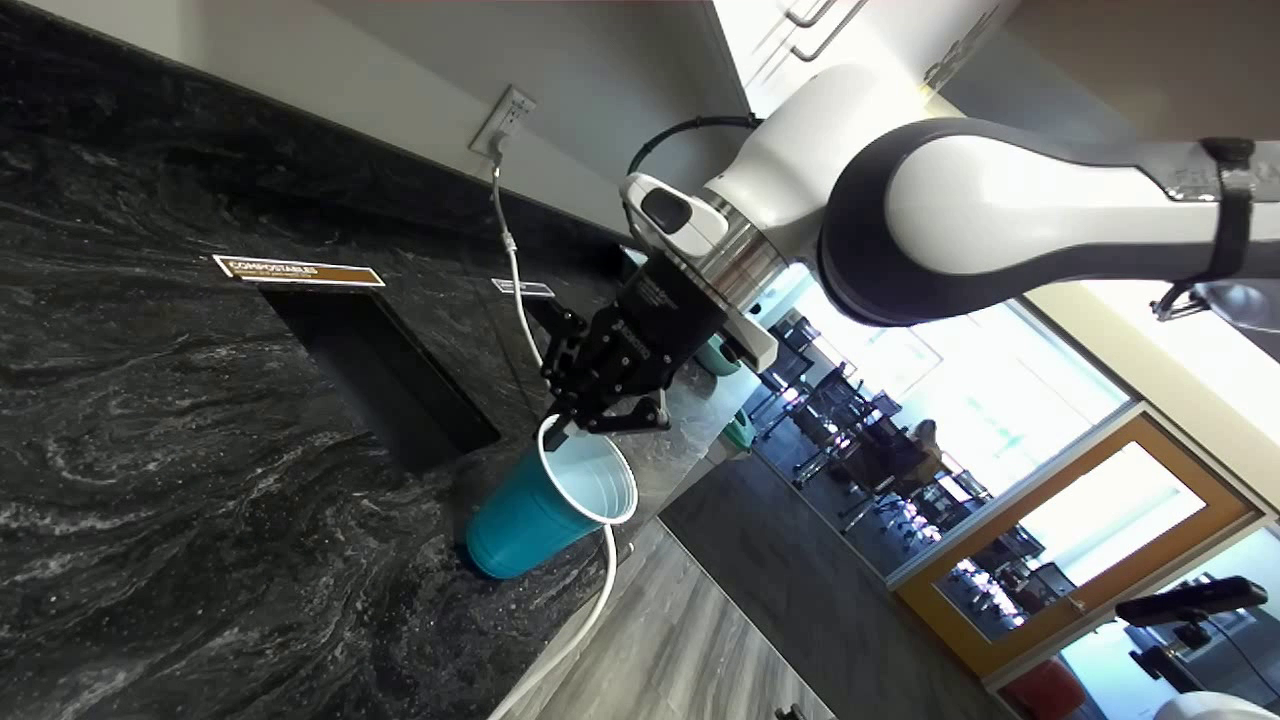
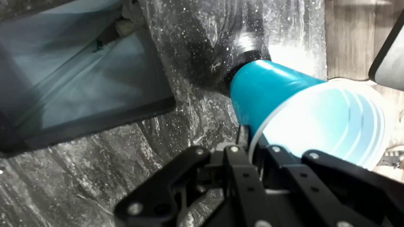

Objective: Move the blue and white cup to the left side of the countertop

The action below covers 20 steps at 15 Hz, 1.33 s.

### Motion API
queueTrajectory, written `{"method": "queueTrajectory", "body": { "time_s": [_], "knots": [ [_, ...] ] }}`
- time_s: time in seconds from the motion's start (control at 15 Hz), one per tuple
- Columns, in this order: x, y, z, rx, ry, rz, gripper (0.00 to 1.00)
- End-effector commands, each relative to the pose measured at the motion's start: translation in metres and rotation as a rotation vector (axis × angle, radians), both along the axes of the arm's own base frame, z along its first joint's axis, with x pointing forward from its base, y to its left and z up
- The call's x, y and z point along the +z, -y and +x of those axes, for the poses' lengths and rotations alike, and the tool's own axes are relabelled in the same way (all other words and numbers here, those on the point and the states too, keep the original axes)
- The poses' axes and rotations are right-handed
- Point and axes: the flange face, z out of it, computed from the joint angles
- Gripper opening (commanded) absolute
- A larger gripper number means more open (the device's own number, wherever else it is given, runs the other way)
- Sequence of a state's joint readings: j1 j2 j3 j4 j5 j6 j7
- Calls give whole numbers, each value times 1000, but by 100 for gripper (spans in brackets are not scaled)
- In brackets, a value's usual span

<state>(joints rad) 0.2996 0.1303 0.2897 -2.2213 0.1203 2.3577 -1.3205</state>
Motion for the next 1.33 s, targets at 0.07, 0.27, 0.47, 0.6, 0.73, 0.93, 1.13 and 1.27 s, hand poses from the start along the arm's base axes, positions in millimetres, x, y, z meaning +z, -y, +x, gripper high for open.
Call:
{"method": "queueTrajectory", "body": {
  "time_s": [0.07,0.27,0.47,0.6,0.73,0.93,1.13,1.27],
  "knots": [
    [-2,-21,12,172,-17,-21,1],
    [-5,-28,13,216,-29,-44,30],
    [-2,-31,9,235,-52,-82,47],
    [5,-31,4,238,-65,-113,62],
    [15,-31,-1,237,-67,-118,77],
    [34,-34,-12,237,-44,-108,98],
    [58,-36,-20,233,-3,-77,100],
    [72,-33,-23,232,27,-64,100]
  ]
}}
